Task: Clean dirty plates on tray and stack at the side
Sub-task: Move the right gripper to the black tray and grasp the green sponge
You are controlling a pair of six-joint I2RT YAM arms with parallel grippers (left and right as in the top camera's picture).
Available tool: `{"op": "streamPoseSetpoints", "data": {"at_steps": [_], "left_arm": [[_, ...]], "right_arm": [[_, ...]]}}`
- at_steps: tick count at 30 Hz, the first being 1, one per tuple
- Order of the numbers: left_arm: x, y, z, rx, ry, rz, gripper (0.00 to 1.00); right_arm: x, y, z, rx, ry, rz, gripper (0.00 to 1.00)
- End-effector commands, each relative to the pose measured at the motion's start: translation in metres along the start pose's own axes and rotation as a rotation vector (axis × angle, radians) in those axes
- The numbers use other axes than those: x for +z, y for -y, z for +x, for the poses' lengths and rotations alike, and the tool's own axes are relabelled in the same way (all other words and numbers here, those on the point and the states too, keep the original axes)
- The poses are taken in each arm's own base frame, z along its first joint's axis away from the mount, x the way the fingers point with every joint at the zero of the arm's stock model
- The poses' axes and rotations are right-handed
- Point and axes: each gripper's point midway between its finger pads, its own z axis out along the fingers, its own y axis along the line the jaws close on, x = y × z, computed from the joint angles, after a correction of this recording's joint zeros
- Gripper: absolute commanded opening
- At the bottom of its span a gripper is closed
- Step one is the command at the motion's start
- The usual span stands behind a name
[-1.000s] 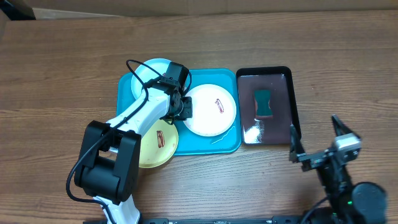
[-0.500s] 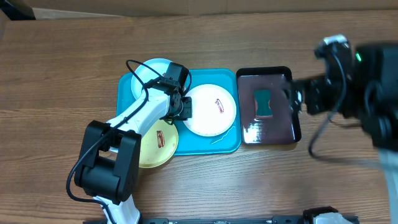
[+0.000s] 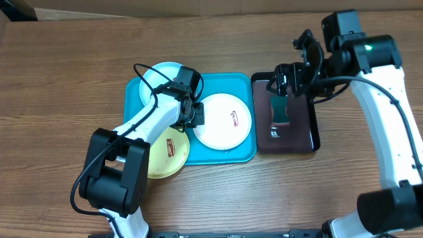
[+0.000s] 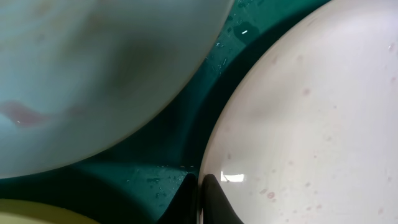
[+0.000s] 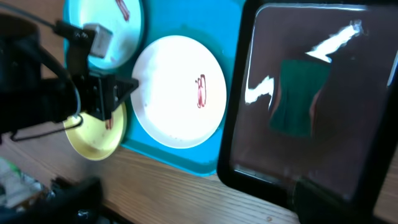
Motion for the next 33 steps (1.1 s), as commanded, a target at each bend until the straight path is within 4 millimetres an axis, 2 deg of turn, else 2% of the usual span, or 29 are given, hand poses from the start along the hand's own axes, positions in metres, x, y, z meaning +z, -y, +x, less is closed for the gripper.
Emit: {"op": "streamPoseSetpoints", "data": {"at_steps": [1,2,3,11,19,21,26,30,33], "left_arm": [[0.004,0.0,0.004,0.004,-0.011,-0.01,0.04],[0.004,0.0,0.004,0.004,-0.011,-0.01,0.04],[0.004,0.0,0.004,0.004,-0.012,-0.011,0.04],[0.004,0.0,0.004,0.004,-0.009,-0.01,0.04],[0.004,0.0,0.003,0.004,-0.008,-0.009,0.05],[0.004,0.0,0.003,0.004,-0.008,-0.009,0.06],[0.004,0.0,0.003,0.004,-0.008,-0.01,0.06],[0.004,0.0,0.003,0.004,-0.008,-0.01,0.06],[0.004,0.0,0.003,0.005,-0.008,-0.01,0.06]], "right_arm": [[0.013,0.018,-0.003,0.052,-0.031,0.062,0.74],[0.017,0.029,-0.003,0.083,-0.042,0.112,0.67],[0.022,0.04,-0.002,0.124,-0.058,0.165,0.63],[0.06,0.071,0.012,0.179,-0.132,0.241,0.68],[0.119,0.105,0.037,0.177,-0.141,0.268,0.62],[0.14,0.112,0.046,0.162,-0.13,0.265,0.56],[0.164,0.115,0.053,0.112,-0.103,0.287,0.56],[0.171,0.113,0.049,0.056,-0.072,0.343,0.62],[0.171,0.114,0.048,0.021,-0.06,0.402,0.63]]}}
